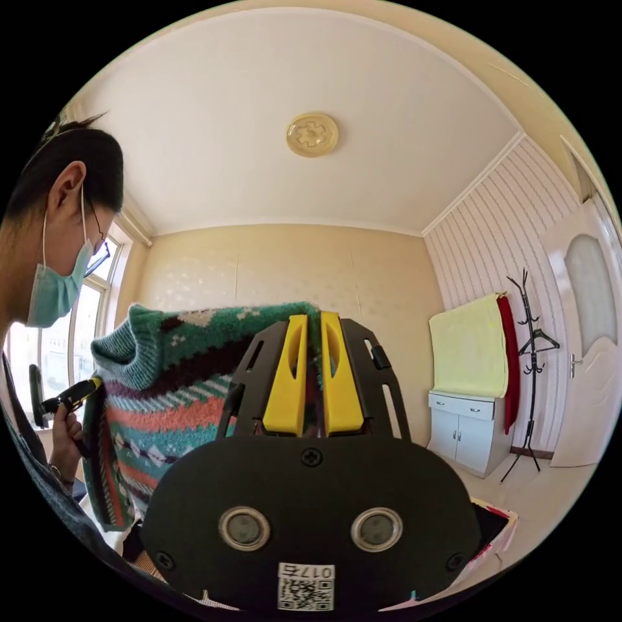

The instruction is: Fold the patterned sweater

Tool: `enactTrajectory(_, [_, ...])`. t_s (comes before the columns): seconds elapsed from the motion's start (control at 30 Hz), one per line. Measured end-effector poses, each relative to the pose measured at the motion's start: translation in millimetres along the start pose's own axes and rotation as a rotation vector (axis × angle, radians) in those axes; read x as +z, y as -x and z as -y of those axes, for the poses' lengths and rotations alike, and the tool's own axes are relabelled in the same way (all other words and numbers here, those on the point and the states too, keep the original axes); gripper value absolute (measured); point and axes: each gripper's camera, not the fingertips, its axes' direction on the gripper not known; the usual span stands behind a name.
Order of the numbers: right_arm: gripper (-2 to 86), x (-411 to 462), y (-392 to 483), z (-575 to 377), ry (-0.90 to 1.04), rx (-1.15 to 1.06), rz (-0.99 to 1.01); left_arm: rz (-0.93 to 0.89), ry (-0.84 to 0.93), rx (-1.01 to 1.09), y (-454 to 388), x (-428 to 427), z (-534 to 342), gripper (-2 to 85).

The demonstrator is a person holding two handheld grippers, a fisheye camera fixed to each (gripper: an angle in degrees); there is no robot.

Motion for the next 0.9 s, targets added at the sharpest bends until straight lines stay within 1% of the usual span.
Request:
enactTrajectory(0.03, [2.8, 33.9, -4.2, -5.6, 0.068, -0.016, 0.006, 0.007, 0.012, -0.011, 6.9, 7.1, 2.1, 4.4])
enactTrajectory(0.07, [2.7, 80.3, -11.5, -16.6, 0.167, -0.013, 0.019, 0.015, 0.057, -0.042, 27.0, 28.6, 5.6, 4.4])
enactTrajectory(0.1, [2.7, 107.8, -16.4, -24.3, 0.231, -0.004, 0.032, 0.033, 0.111, -0.058, 51.8, 58.0, 5.5, 4.5])
enactTrajectory(0.13, [2.6, 171.5, -27.6, -45.8, 0.381, 0.014, 0.063, 0.052, 0.138, -0.058, 65.4, 75.8, 3.5, 4.5])
enactTrajectory(0.17, [2.5, 247.1, -38.7, -79.0, 0.569, 0.020, 0.088, 0.099, 0.213, -0.066, 96.4, 118.6, -3.6, 4.7])
enactTrajectory(0.2, [2.4, 286.9, -45.0, -101.4, 0.669, 0.030, 0.097, 0.151, 0.318, -0.087, 135.9, 171.6, -16.3, 5.1])
enactTrajectory(0.23, [2.3, 362.6, -57.9, -158.8, 0.840, 0.061, 0.112, 0.178, 0.377, -0.096, 158.3, 200.2, -25.6, 5.4])
enactTrajectory(0.27, [2.1, 425.2, -66.5, -225.6, 0.993, 0.088, 0.136, 0.246, 0.492, -0.144, 209.5, 254.1, -51.3, 6.5])
enactTrajectory(0.3, [2.1, 449.9, -69.4, -259.2, 1.069, 0.109, 0.151, 0.321, 0.594, -0.208, 262.4, 297.7, -85.1, 8.1])
enactTrajectory(0.33, [1.9, 482.7, -71.8, -320.2, 1.202, 0.155, 0.179, 0.361, 0.642, -0.229, 285.2, 314.3, -102.9, 8.2])
enactTrajectory(0.37, [1.6, 497.1, -67.5, -371.8, 1.304, 0.162, 0.218, 0.460, 0.757, -0.275, 326.5, 339.6, -140.6, 8.2])
enactTrajectory(0.4, [1.5, 498.3, -63.5, -395.1, 1.337, 0.151, 0.228, 0.556, 0.881, -0.346, 358.6, 351.8, -177.0, 7.1])
enactTrajectory(0.43, [1.2, 493.6, -54.1, -434.9, 1.396, 0.118, 0.238, 0.573, 0.926, -0.378, 369.4, 353.3, -194.3, 6.6])
enactTrajectory(0.47, [0.9, 484.3, -41.9, -472.2, 1.459, 0.077, 0.271, 0.543, 0.988, -0.402, 380.6, 352.0, -226.6, 6.5])
enactTrajectory(0.5, [0.9, 478.8, -34.8, -491.4, 1.497, 0.055, 0.298, 0.502, 1.033, -0.381, 381.7, 348.1, -255.9, 6.4])
enactTrajectory(0.53, [0.8, 466.5, -19.0, -531.0, 1.582, 0.009, 0.361, 0.491, 1.062, -0.365, 380.3, 346.1, -271.0, 6.3])
enactTrajectory(0.57, [0.7, 451.6, -1.4, -571.4, 1.669, -0.048, 0.423, 0.482, 1.135, -0.334, 375.9, 343.5, -302.0, 6.1])
enactTrajectory(0.6, [0.7, 443.8, 7.3, -590.6, 1.713, -0.079, 0.447, 0.474, 1.216, -0.302, 370.9, 342.8, -334.2, 6.0])
enactTrajectory(0.63, [0.7, 426.7, 23.8, -626.9, 1.798, -0.147, 0.467, 0.468, 1.256, -0.291, 368.9, 343.1, -349.7, 5.8])
enactTrajectory(0.67, [0.7, 407.8, 39.0, -660.8, 1.877, -0.222, 0.476, 0.453, 1.339, -0.282, 367.1, 343.9, -382.6, 5.6])
enactTrajectory(0.7, [0.7, 397.4, 45.8, -676.9, 1.917, -0.263, 0.485, 0.432, 1.418, -0.290, 368.1, 343.7, -414.7, 5.4])
enactTrajectory(0.73, [0.6, 373.4, 55.8, -707.5, 1.989, -0.342, 0.506, 0.422, 1.458, -0.298, 369.6, 343.0, -430.4, 5.4])
enactTrajectory(0.77, [0.6, 347.7, 58.5, -734.0, 2.059, -0.389, 0.516, 0.413, 1.537, -0.309, 373.7, 339.1, -460.2, 5.2])
enactTrajectory(0.8, [0.5, 333.9, 57.1, -746.1, 2.094, -0.402, 0.515, 0.433, 1.621, -0.306, 378.6, 330.4, -489.5, 4.8])
enactTrajectory(0.83, [0.5, 305.8, 50.2, -765.2, 2.146, -0.427, 0.480, 0.451, 1.668, -0.300, 380.8, 324.0, -504.4, 4.5])
enactTrajectory(0.87, [0.5, 278.9, 41.8, -769.4, 2.142, -0.444, 0.457, 0.490, 1.779, -0.293, 384.0, 306.3, -535.4, 3.3])
enactTrajectory(0.9, [0.5, 268.2, 38.1, -762.6, 2.102, -0.442, 0.452, 0.506, 1.855, -0.294, 382.2, 283.8, -558.7, 1.4])
